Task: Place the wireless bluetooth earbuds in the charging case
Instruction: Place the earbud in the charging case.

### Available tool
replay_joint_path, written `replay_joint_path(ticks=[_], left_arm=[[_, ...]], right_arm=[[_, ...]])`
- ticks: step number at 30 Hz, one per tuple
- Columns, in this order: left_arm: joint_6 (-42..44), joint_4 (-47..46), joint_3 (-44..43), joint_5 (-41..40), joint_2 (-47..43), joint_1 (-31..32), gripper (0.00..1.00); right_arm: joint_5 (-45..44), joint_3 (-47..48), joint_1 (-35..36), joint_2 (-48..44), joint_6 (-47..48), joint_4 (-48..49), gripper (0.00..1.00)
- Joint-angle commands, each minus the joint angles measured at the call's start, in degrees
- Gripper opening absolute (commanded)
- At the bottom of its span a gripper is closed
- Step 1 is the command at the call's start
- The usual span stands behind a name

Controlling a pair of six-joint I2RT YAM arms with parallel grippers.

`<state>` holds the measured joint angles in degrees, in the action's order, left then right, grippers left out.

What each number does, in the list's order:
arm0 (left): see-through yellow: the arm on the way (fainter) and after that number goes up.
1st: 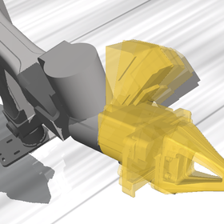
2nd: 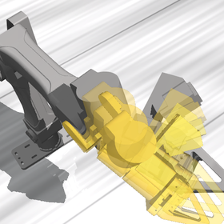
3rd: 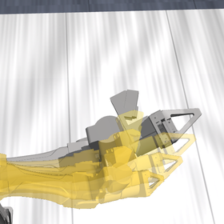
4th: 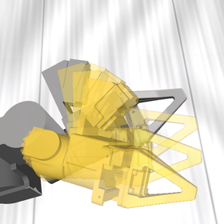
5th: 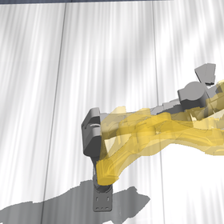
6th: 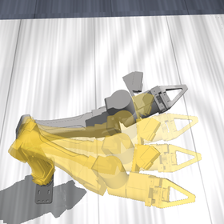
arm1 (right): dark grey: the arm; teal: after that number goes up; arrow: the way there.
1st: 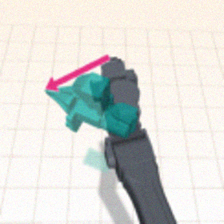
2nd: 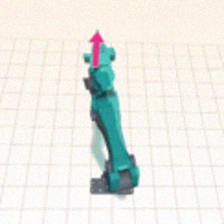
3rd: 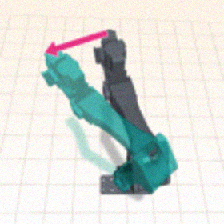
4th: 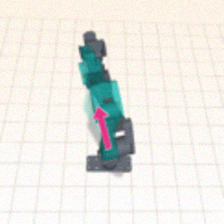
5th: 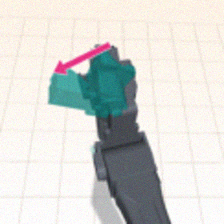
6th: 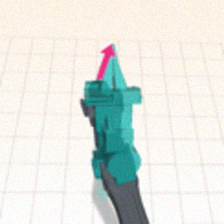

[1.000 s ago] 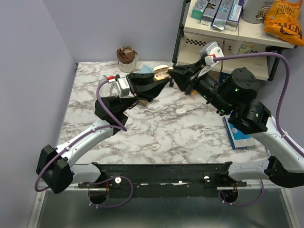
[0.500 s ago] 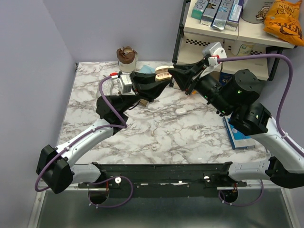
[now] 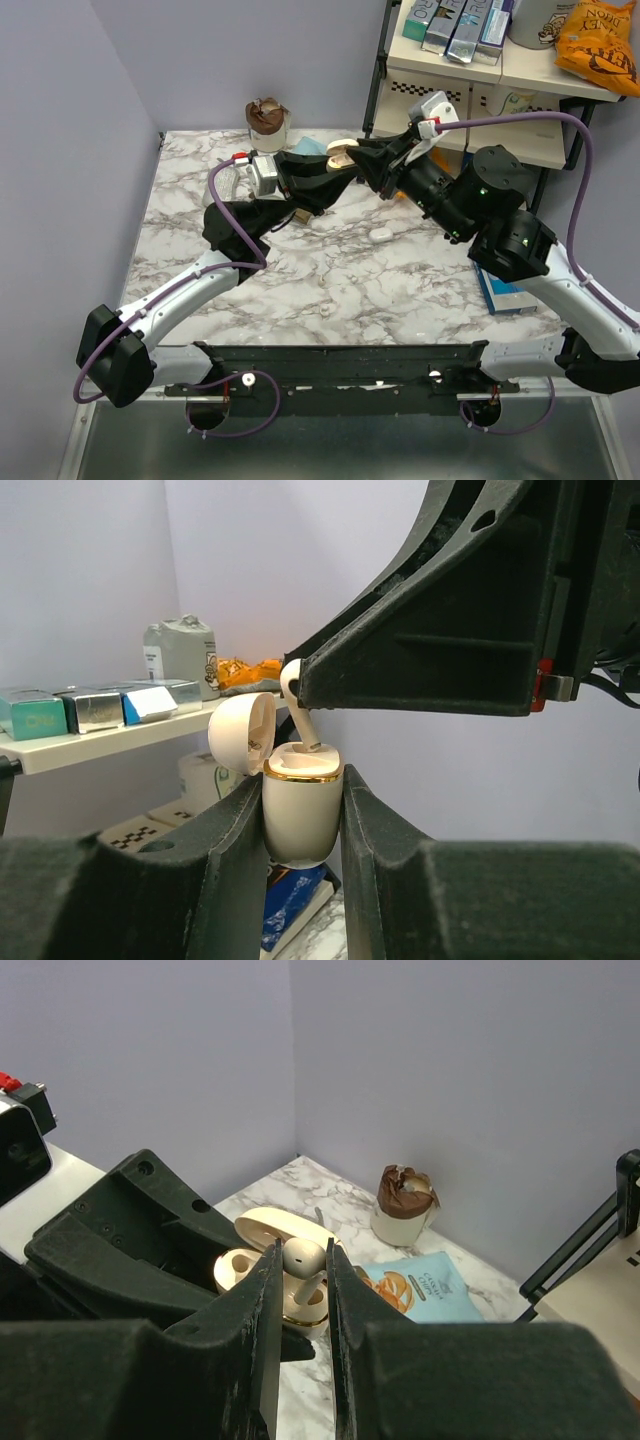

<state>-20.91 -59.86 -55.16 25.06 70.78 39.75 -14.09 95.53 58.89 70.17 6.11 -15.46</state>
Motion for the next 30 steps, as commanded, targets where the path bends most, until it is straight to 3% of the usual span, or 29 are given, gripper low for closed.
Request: replay_joint_path(ticks=[1,28,30], left_arm=[[-0.6,-1.8,0.7,-0.9,-0.9,-0.2,0.0],[-0.1,-2.5,0.6,-1.6,-1.3,-0.2,0.0],[-0.2,-2.5,0.3,-1.6,-1.1,-0.3,0.0]], right_arm=[[-2.2,-0.4,0.4,0.7,1.2,1.6,0.01],[-4.2,-2.3,0.3,0.4,1.4,1.4,0.01],[-4.1,-1.7,0.3,0.5,1.2,0.8,0.09]])
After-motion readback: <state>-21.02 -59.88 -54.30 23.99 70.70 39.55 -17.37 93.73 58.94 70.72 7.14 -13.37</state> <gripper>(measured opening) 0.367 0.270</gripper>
